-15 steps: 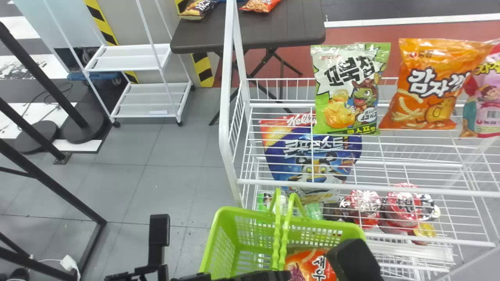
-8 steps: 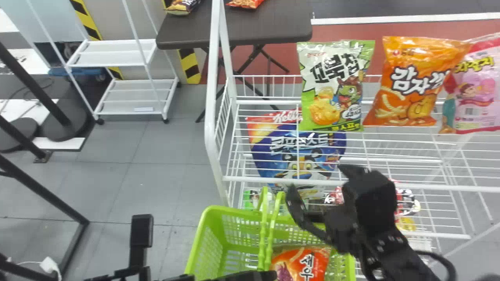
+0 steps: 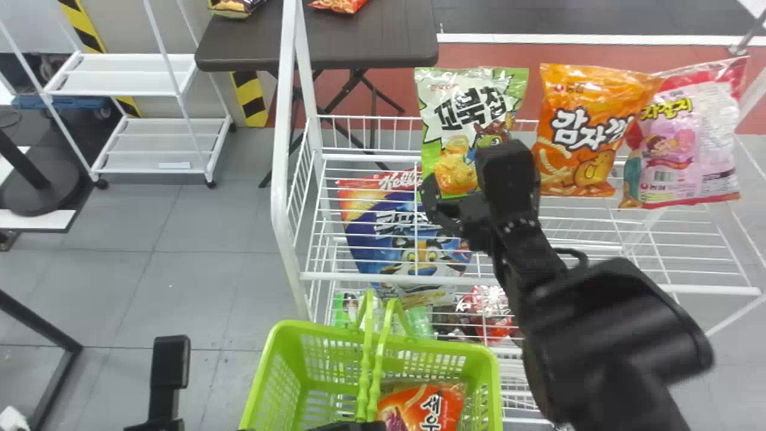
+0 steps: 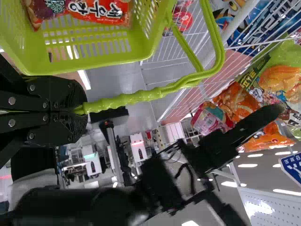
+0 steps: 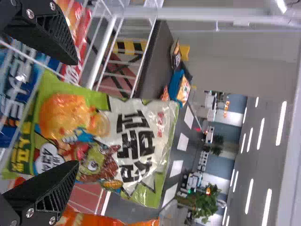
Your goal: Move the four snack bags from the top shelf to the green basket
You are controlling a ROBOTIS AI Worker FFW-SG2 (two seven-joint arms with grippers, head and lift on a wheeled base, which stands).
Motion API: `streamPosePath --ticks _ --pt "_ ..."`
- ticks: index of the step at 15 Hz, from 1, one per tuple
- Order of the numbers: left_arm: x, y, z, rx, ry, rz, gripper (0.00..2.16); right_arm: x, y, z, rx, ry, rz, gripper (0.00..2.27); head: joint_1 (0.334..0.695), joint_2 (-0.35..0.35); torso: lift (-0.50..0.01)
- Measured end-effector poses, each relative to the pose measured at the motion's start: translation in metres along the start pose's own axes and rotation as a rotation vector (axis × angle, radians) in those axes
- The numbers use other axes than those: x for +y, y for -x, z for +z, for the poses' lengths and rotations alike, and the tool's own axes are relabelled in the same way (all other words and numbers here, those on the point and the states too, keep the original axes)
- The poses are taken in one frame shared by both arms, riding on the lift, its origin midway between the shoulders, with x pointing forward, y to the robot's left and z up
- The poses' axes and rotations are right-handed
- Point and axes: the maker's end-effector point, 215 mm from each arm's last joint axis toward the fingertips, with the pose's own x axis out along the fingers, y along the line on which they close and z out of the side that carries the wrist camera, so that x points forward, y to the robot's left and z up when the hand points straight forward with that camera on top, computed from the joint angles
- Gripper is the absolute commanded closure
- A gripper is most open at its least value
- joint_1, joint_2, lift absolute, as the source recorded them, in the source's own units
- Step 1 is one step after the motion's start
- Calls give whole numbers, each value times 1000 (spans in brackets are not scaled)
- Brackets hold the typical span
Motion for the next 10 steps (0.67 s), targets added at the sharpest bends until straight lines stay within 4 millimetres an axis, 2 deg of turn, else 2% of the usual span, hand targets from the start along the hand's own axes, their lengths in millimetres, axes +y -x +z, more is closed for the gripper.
streamPosePath --ticks 5,6,9,10 --pt "2 -7 4 14 -7 -4 1808 -44 -46 -9 31 -20 -77 100 695 -80 0" --pt "3 -8 5 15 -5 -7 1808 -46 -52 -10 39 -24 -71 313 695 -83 0" --pt "6 -10 7 17 0 -10 1808 -38 -64 -18 86 -81 39 1669 695 -77 0" --pt "6 -10 7 16 0 -11 1808 -37 -64 -27 121 -102 62 1777 695 -74 0"
